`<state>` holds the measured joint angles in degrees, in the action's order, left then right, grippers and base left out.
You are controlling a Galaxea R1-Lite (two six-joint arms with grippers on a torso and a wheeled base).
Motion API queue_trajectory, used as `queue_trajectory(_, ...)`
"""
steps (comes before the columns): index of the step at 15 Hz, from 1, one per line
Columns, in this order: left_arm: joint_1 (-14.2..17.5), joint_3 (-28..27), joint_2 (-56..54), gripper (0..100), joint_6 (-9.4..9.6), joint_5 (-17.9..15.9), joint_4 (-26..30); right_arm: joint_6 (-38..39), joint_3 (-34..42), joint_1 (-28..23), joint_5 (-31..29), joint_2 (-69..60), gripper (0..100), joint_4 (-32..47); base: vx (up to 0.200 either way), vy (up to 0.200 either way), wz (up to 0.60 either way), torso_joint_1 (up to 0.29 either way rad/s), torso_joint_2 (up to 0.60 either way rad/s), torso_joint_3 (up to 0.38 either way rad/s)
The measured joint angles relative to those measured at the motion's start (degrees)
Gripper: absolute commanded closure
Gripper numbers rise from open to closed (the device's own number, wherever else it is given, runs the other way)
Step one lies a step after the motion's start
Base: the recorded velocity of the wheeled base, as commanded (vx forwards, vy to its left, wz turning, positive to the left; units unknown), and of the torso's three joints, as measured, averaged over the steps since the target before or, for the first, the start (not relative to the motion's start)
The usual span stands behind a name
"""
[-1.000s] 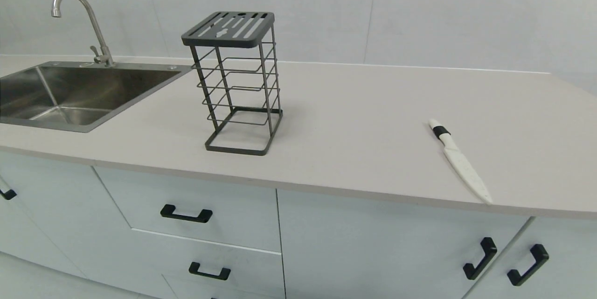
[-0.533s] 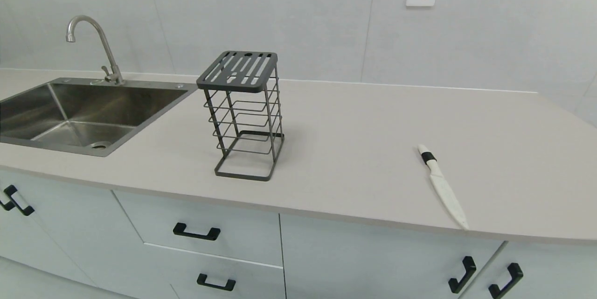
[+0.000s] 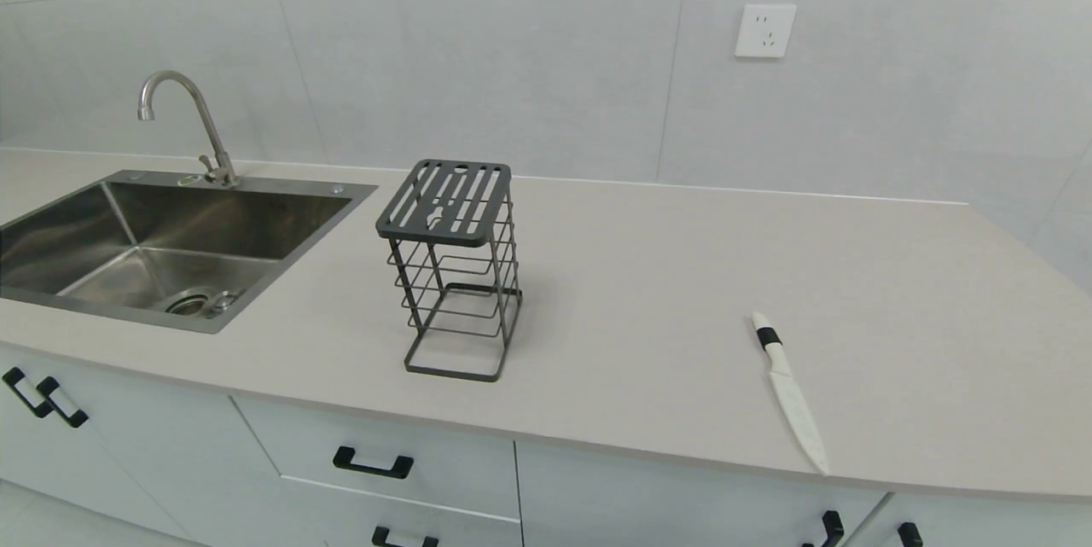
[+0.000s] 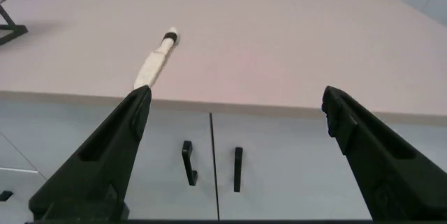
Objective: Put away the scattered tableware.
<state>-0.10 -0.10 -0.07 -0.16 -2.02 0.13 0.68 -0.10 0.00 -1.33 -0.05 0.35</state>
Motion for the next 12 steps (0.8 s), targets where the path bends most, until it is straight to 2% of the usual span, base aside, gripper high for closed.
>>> queue_trajectory(5,0.0,0.0,0.0,0,0.0,0.0,0.0,0.0,0.0,0.0,0.0,0.0,0,0.0,0.0,0.0,0.0,0.287,-0.56,-0.269)
queue_trajectory(6,0.0,0.0,0.0,0,0.0,0.0,0.0,0.0,0.0,0.0,0.0,0.0,0,-0.1,0.0,0.0,0.0,0.144,-0.27,-0.134)
queue_trajectory(10,0.0,0.0,0.0,0,0.0,0.1,0.0,0.2,0.0,0.0,0.3,0.0,0,-0.1,0.0,0.0,-0.6,0.049,-0.08,-0.037)
queue_trajectory(12,0.1,0.0,0.0,0,0.0,0.1,0.0,0.1,0.0,0.0,0.2,0.0,0,-0.1,0.0,0.0,0.0,0.0,0.0,0.0)
